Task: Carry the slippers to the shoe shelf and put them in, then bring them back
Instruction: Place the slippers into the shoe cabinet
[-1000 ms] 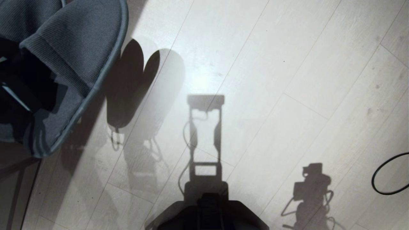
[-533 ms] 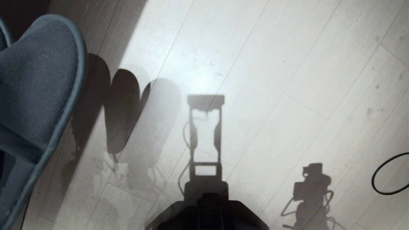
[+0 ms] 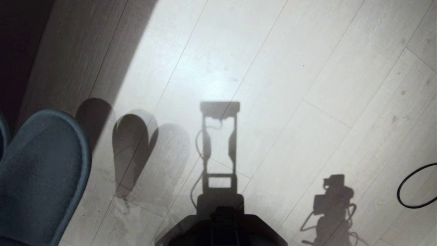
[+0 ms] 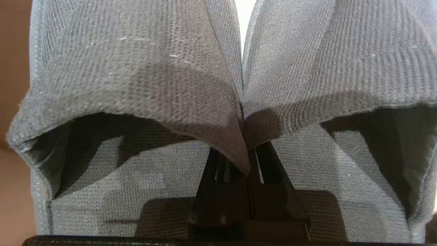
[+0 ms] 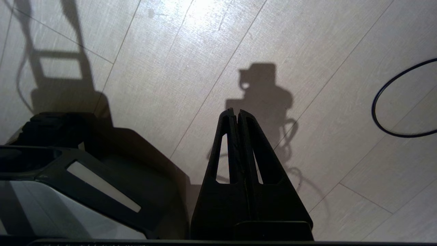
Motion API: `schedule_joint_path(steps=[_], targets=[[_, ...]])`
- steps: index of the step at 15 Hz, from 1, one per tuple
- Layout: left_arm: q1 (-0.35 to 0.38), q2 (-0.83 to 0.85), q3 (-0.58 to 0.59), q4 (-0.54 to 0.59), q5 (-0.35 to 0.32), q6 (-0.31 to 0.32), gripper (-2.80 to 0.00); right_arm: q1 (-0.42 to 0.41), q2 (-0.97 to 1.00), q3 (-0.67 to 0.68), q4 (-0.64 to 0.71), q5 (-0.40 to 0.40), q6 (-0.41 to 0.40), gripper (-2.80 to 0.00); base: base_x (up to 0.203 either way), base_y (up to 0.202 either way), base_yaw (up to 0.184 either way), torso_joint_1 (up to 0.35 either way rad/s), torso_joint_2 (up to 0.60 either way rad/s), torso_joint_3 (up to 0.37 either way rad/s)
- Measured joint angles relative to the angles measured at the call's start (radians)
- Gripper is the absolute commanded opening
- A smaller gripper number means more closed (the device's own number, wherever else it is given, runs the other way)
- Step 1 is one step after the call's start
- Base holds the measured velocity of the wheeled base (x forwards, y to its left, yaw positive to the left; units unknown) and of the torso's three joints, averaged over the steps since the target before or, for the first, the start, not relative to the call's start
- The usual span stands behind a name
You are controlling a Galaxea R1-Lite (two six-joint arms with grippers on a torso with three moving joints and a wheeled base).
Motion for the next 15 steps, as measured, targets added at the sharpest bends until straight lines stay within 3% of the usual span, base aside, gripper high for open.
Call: schedule_joint_path(steps=[7, 12, 15], targets=[[0.0, -0.143, 0.073, 0.304, -0.019, 0.059, -2.8, 0.0, 0.0, 0.0, 0.0, 0.0, 0.0, -2.8, 0.0, 0.0, 0.0, 0.0, 0.0, 0.0], [-0.004, -0.164, 0.075, 0.32, -0.004, 0.014, -2.8, 0.0, 0.0, 0.0, 0.0, 0.0, 0.0, -2.8, 0.0, 0.0, 0.0, 0.0, 0.0, 0.0], [-0.022, -0.222, 0.075, 0.404, -0.007, -0.031, -2.8, 0.0, 0.0, 0.0, 0.0, 0.0, 0.0, -2.8, 0.0, 0.0, 0.0, 0.0, 0.0, 0.0]])
